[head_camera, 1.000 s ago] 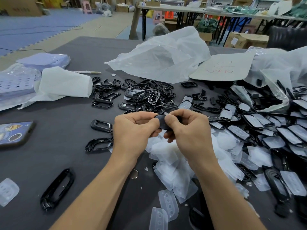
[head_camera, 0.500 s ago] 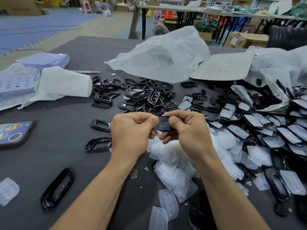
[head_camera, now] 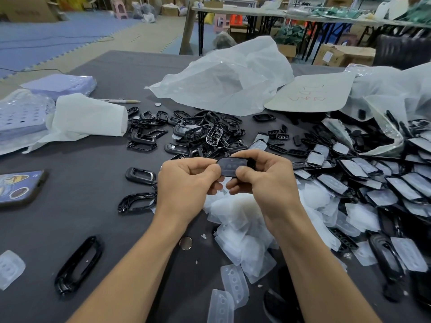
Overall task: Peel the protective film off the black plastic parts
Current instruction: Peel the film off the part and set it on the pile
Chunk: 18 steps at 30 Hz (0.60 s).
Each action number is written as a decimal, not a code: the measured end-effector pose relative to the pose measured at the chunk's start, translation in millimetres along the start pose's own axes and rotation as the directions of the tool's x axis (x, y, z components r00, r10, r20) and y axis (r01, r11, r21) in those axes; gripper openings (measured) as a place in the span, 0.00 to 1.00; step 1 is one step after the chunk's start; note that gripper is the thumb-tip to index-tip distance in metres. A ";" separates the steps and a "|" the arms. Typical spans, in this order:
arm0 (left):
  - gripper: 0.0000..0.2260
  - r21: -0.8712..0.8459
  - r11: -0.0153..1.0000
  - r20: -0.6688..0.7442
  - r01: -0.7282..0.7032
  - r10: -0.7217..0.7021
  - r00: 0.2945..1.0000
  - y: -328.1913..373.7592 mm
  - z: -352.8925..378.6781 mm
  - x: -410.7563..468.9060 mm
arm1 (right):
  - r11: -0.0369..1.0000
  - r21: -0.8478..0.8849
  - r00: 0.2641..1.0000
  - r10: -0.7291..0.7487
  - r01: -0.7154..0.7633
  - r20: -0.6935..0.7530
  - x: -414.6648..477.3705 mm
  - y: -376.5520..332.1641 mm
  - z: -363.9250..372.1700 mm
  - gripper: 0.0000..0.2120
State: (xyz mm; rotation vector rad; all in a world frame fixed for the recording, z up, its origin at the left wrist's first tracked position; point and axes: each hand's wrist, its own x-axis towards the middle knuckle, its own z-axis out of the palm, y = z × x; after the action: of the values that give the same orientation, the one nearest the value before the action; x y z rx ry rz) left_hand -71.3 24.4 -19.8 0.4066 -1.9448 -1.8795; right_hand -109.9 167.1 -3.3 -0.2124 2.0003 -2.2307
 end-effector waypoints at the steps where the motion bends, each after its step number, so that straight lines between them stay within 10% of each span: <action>1: 0.11 -0.028 0.999 0.006 0.018 -0.018 1.000 0.7 0.3 0.1 | 1.000 0.011 1.000 0.008 -0.008 0.008 -0.1 -1.2 0.2 0.15; 12: 0.09 -0.084 0.995 -0.054 0.061 -0.066 0.996 0.4 3.6 2.2 | 0.993 -0.118 1.000 0.002 -0.004 -0.016 -4.3 -1.2 4.6 0.21; 15: 0.10 -0.093 0.992 -0.087 0.091 -0.099 0.991 -1.6 4.2 2.1 | 0.732 -0.639 0.948 -0.318 0.236 -0.014 -9.7 0.4 7.7 0.20; 18: 0.07 -0.087 0.988 -0.085 0.128 -0.135 0.987 -4.0 0.7 3.5 | 0.548 -0.745 0.907 -0.378 0.381 0.186 -15.0 -0.4 10.2 0.22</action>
State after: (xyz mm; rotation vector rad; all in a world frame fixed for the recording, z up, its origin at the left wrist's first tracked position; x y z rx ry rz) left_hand -74.9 23.1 -23.6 0.5979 -1.8161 -1.9781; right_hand -93.2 160.1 -2.0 -0.8088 3.0254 -1.3183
